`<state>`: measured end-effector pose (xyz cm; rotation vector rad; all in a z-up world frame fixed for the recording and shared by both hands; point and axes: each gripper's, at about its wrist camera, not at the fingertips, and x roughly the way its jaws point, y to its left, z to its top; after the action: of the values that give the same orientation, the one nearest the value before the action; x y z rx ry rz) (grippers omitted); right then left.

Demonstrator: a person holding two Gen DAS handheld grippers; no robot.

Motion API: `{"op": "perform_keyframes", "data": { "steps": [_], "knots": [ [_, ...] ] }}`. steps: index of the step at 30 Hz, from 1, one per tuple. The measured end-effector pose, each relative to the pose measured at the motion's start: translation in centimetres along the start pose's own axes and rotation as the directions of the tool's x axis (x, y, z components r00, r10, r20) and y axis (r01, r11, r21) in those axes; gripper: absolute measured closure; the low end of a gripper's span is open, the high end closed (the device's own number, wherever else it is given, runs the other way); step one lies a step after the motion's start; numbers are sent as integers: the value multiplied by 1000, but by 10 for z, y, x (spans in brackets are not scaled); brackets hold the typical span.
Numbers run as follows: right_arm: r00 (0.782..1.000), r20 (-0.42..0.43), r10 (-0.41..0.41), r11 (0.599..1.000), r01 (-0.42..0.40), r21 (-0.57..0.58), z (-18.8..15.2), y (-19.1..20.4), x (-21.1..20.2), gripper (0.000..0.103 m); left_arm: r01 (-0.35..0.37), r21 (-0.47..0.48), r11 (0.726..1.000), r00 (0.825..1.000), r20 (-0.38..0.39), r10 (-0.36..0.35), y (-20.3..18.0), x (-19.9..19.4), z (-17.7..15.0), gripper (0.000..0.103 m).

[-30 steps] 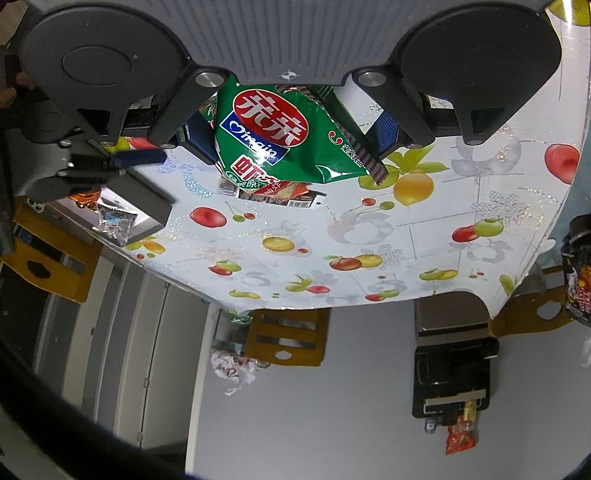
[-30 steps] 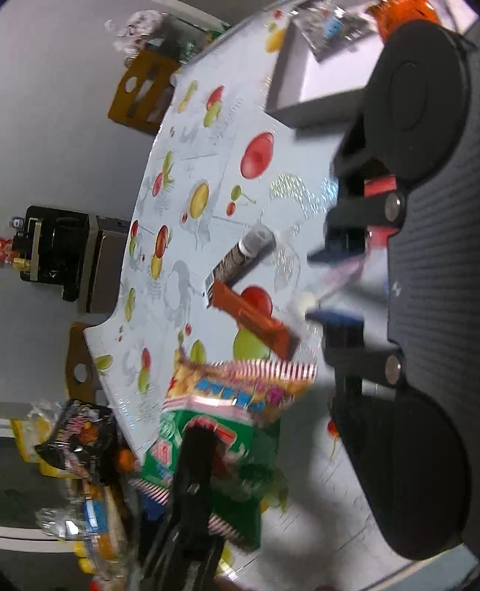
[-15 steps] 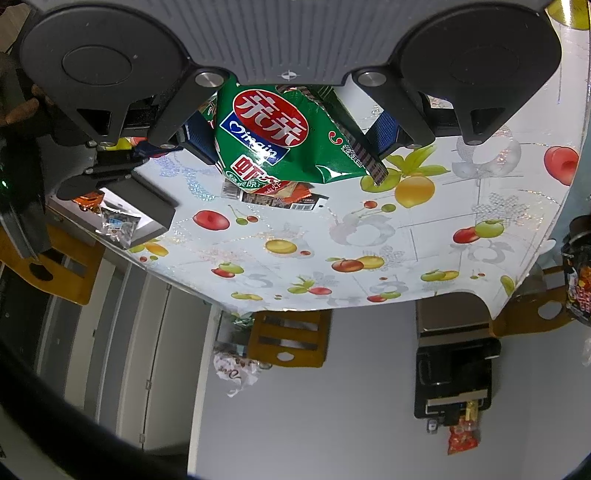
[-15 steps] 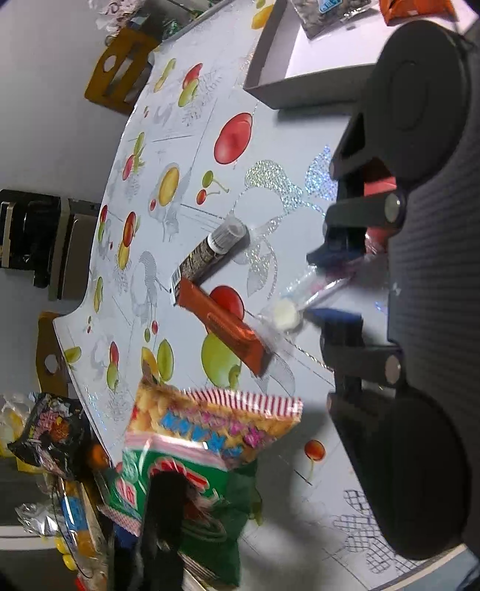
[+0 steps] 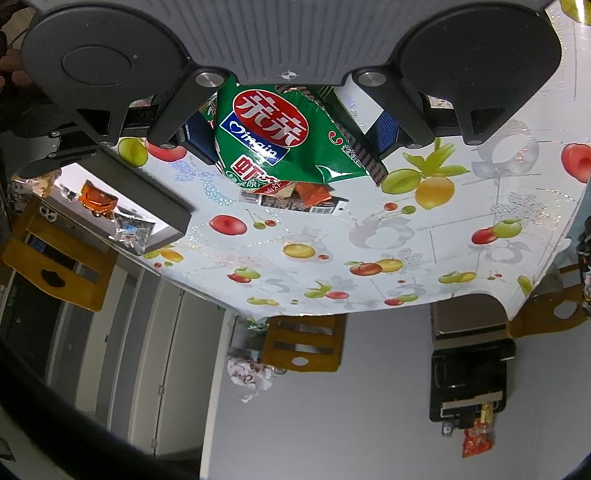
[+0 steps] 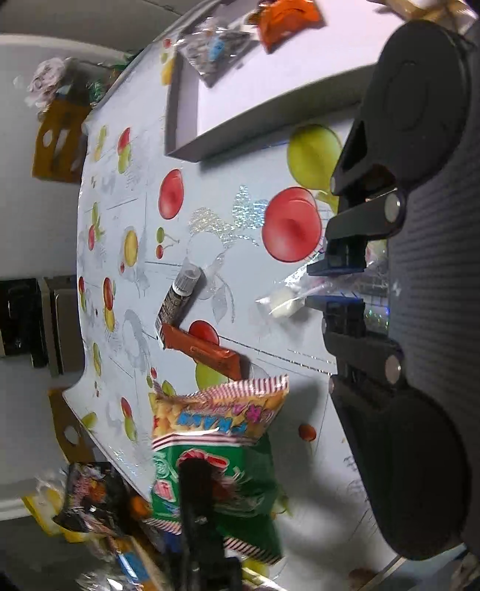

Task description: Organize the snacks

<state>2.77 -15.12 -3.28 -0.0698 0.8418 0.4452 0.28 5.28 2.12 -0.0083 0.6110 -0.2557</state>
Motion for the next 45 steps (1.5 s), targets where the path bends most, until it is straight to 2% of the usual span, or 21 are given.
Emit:
{"op": "perform_keyframes", "data": {
  "steps": [2, 3, 5, 6, 7, 10, 14, 15, 17, 18, 19, 24, 30, 45],
  "knots": [
    [1000, 22, 19, 998, -18, -60, -2, 5, -4, 91, 9, 4, 1000, 1000, -3, -9, -2, 1, 0, 19],
    [1000, 26, 16, 996, -14, -87, -3, 7, -5, 87, 12, 7, 1000, 1000, -4, -12, -4, 0, -1, 19],
    [999, 43, 3, 989, 4, -150, -6, 12, -5, 72, 18, 12, 1000, 1000, -4, -18, -5, -1, -2, 19],
    [999, 53, -5, 983, 14, -183, -8, 13, -5, 60, 20, 13, 1000, 1000, -5, -19, -6, -1, -2, 19],
    [998, 64, -17, 977, 30, -213, -9, 15, -4, 57, 20, 14, 1000, 1000, -6, -20, -6, -1, -2, 19],
    [997, 60, -51, 963, 65, -261, -11, 14, 4, 57, 23, 15, 1000, 1000, -10, -23, -8, -1, -3, 19],
    [999, 36, -11, 973, 19, -230, -13, 8, 7, 57, 25, 16, 1000, 1000, -16, -25, -9, 1, -3, 19],
    [999, 39, -5, 972, 14, -236, -14, 8, 7, 58, 26, 17, 1000, 1000, -17, -26, -9, 1, -3, 19],
    [999, 48, 4, 970, 7, -245, -17, 10, 6, 69, 28, 20, 999, 999, -21, -27, -11, 3, -3, 19],
    [999, 50, 10, 970, 3, -242, -18, 11, 6, 80, 28, 22, 999, 999, -22, -28, -12, 3, -3, 19],
    [999, 53, 8, 971, 5, -238, -19, 12, 6, 84, 29, 23, 999, 999, -23, -29, -13, 4, -3, 19],
    [997, 83, -10, 971, 29, -236, -23, 17, 5, 97, 28, 29, 999, 999, -30, -27, -16, 6, -3, 19],
    [987, 159, -10, 979, 42, -200, -20, 13, -9, 100, 18, 37, 999, 999, -36, -17, -19, 8, -3, 19],
    [965, 261, 10, 996, 15, -93, -15, -16, -52, 101, 25, 80, 997, 999, -39, -22, -41, 10, 0, 19]
  ]
}}
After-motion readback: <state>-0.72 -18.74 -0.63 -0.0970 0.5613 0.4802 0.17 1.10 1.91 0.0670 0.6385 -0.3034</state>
